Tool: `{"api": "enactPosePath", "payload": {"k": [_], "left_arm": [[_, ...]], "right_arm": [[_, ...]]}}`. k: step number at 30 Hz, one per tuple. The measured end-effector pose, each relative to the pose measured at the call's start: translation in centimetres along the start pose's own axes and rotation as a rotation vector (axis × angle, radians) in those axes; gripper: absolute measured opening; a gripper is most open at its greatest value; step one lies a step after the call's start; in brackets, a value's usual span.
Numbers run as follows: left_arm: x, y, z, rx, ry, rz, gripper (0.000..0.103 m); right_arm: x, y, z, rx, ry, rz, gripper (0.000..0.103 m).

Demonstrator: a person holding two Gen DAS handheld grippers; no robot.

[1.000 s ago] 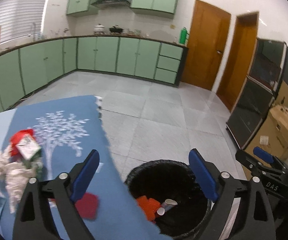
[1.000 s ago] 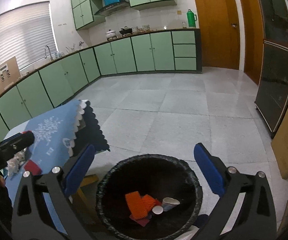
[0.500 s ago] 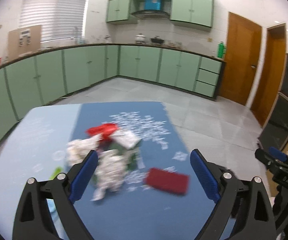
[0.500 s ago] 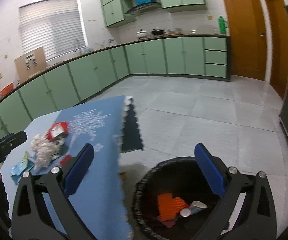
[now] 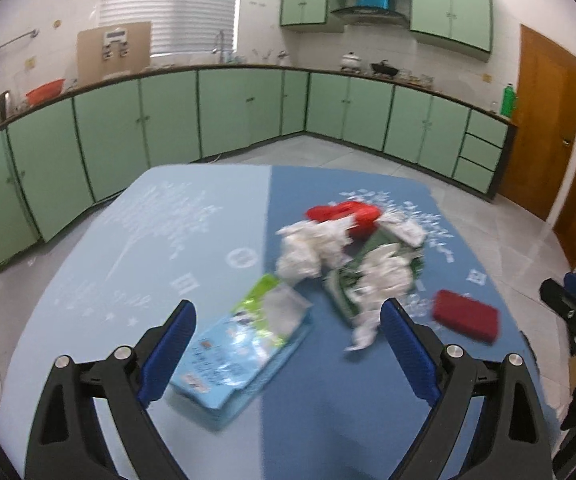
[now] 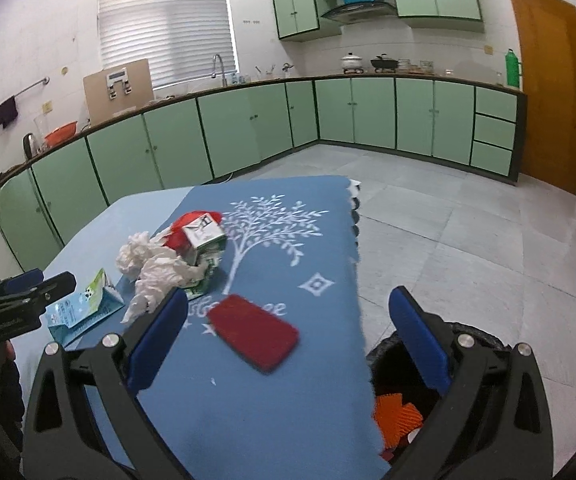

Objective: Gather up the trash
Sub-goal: 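Grasp the blue milk carton with the left tool while the right tool reaches the red pad, then grasp the red scrub pad with the right tool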

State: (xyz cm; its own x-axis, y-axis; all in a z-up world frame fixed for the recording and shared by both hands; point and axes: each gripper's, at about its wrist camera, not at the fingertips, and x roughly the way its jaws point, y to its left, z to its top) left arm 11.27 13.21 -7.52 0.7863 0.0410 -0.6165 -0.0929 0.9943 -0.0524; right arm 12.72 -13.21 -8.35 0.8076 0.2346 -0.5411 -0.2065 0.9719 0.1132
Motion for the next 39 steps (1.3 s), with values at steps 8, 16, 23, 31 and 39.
{"api": "enactPosePath", "payload": {"k": [8, 16, 23, 31, 39], "left_arm": [[2.1, 2.6, -0.9, -0.009, 0.060, 0.039, 0.092], [4.2, 3.0, -1.6, 0.017, 0.138, 0.021, 0.092], [5.8, 3.5, -2.0, -0.018, 0.214, -0.001, 0.092], [5.4, 2.8, -2.3, 0.003, 0.211, -0.007, 0.076], [4.3, 1.4, -2.7, -0.030, 0.208, -0.029, 0.047]], "right_arm": [[2.0, 1.7, 0.2, -0.001, 0.021, 0.006, 0.098], [4.0, 2.6, -0.4, -0.029, 0.076, 0.004, 0.098], [5.5, 2.7, -0.7, -0.048, 0.121, 0.006, 0.098], [6.6, 2.1, -0.8, -0.080, 0.180, 0.011, 0.098], [7.7, 1.6, -1.1, -0.071, 0.241, 0.044, 0.097]]}}
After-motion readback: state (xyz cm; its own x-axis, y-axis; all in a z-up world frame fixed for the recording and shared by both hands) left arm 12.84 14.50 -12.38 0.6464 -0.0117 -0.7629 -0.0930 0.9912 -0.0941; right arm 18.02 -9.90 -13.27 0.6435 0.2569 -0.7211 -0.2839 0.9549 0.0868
